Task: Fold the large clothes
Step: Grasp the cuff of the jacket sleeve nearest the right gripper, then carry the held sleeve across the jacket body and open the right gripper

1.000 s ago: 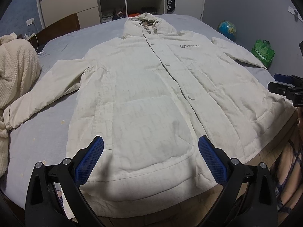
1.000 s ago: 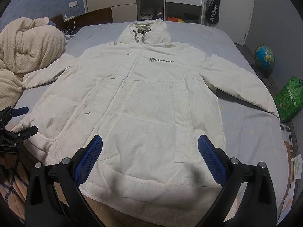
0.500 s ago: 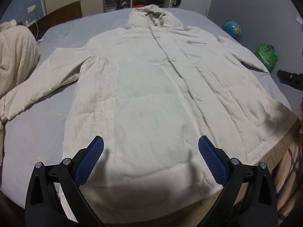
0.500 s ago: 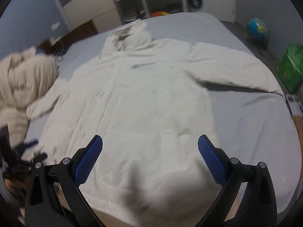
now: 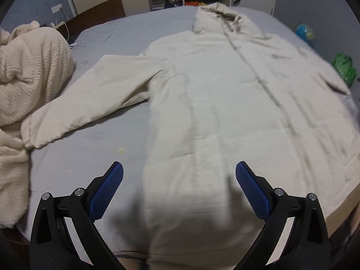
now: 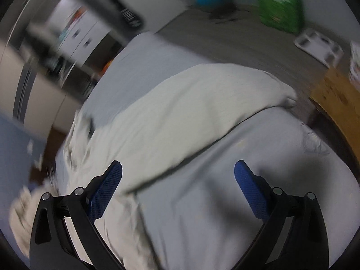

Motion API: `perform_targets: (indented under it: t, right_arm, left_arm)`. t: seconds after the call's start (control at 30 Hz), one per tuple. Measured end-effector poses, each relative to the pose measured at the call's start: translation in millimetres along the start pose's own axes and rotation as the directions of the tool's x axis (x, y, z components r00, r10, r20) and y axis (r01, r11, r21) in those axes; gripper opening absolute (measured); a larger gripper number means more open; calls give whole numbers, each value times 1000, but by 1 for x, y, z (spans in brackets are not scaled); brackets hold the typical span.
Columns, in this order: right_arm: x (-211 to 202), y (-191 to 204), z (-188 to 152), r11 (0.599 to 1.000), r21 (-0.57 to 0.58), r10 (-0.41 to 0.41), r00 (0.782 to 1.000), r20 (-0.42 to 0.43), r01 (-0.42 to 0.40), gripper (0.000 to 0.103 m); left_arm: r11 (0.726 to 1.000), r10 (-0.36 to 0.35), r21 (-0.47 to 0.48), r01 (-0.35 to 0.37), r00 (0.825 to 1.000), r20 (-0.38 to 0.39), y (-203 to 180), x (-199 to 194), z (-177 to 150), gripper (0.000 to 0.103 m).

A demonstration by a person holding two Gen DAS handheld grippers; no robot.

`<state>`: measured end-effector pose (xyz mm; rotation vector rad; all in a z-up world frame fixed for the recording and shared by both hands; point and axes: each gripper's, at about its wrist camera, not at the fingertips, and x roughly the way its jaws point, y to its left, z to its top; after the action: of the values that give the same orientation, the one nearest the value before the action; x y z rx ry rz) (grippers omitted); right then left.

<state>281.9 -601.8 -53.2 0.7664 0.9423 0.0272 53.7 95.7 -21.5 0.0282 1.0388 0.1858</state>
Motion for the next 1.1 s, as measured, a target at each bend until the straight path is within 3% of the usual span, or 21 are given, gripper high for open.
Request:
perform_targets:
  t: [0.2,0.33,0.43,0.53,0.57,0.63,0.9,1.1]
  right_arm:
    - [29,-63,36,970,235,52,998,23,-56,77]
    - [54,-82,41,944,321,82,996,18,-83,71]
    - [60,-86,44,929,355,90,994,70,-109,70]
    - [63,-90,52,919,382,68,993,101,-102,43]
    - [66,-96,55,911,402,58,994,97,-92,27]
    - [70,-104,60,897,433,52,994,100,-90,19]
    - [44,-78,64,906,396,80,978,195,-153,8]
    - [8,-3,78,956,216,151,963,224,-200,6]
  left_arm:
    - [996,52,-66,-54,998,-40,22,6,-5,96]
    - [997,80,-11,-81,995,-55,12,11,-4,96]
    - [995,95,32,-94,994,-58,4,13,-5,96]
    - [994,100,51,-97,993,-59,1,15,-6,96]
    - [994,102,55,-99,993,-61,1,16,-6,96]
    - [993,104,55,-100,992,-65,1,17,-6,96]
    - [996,90,25,-89,994,-58,6,16,-7,96]
    - [997,81,6,-81,997,-19,8,9,-8,96]
